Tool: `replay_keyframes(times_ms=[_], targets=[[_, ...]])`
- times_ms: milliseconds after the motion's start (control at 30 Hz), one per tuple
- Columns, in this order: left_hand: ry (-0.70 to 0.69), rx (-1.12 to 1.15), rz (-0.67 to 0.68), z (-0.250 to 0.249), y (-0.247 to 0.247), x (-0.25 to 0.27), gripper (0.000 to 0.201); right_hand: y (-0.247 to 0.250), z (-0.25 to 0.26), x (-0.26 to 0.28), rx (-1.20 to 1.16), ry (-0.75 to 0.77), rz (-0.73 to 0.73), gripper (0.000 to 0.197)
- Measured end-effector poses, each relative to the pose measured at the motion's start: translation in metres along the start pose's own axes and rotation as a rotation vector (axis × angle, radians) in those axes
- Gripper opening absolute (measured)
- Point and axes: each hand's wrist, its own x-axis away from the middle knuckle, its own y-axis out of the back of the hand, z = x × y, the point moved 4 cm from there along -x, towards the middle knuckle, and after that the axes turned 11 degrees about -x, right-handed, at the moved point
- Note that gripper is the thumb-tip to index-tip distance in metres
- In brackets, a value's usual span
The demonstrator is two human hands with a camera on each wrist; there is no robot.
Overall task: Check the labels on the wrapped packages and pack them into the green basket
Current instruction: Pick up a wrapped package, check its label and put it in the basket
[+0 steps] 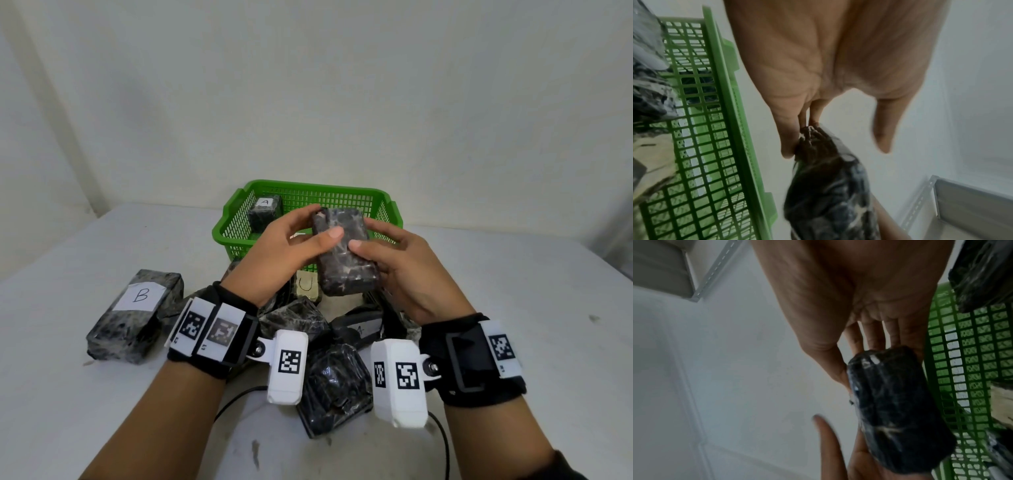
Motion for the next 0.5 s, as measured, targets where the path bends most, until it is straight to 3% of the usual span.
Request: replay_keyframes(times_ms=[133, 267, 500], targets=[[-0.070, -0.115, -0.107, -0.002, 0.006, 0.000, 0.039, -0.006, 0.001, 0.002, 0.072, 0.074, 0.081, 0.058], [-0.182, -0.130, -0.135, -0.012, 0.010, 0.003, 0.049, -0.005, 0.004, 0.003, 0.085, 0.040, 0.032, 0.054], [-0.327, -0.111, -0.013, -0.017, 0.003, 0.006, 0.052, -0.005, 0.002, 0.008, 0.079, -0.154, 0.082, 0.036]])
